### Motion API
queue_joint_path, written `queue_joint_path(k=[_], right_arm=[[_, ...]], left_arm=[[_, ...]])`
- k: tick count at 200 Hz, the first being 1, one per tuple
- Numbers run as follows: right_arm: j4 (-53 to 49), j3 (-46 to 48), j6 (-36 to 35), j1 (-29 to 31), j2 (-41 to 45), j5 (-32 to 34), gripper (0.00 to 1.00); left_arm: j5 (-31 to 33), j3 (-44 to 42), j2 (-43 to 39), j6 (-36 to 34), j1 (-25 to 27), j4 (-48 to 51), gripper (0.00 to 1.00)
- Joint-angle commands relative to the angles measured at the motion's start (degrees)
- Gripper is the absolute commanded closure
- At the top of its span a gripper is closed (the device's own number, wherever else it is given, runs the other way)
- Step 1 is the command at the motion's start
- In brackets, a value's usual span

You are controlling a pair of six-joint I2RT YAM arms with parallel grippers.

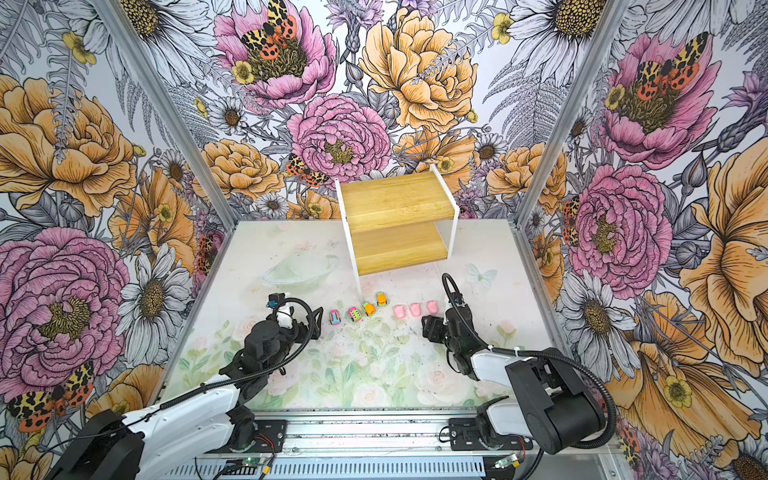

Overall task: Place and organize the plastic toys onto the shelf
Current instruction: 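Lower the right gripper over the pink pig nearest the robot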

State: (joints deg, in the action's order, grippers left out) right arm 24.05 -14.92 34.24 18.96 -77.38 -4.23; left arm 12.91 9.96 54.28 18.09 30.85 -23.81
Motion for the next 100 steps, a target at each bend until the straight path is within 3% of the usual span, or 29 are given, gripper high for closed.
queue_joint_path(k=[1, 100], right_arm=[[-0.2, -0.8, -0.7, 0.6, -1.6, 0.1, 0.31], [0.6, -1.2, -4.1, 3.4, -4.4, -2.4, 0.41]], left_arm=[[-2.4, 0.9, 0.6, 0.2, -0.6, -0.4, 0.01], [-3.3, 1.5, 0.4, -0.1, -1.1, 1.0, 0.01]])
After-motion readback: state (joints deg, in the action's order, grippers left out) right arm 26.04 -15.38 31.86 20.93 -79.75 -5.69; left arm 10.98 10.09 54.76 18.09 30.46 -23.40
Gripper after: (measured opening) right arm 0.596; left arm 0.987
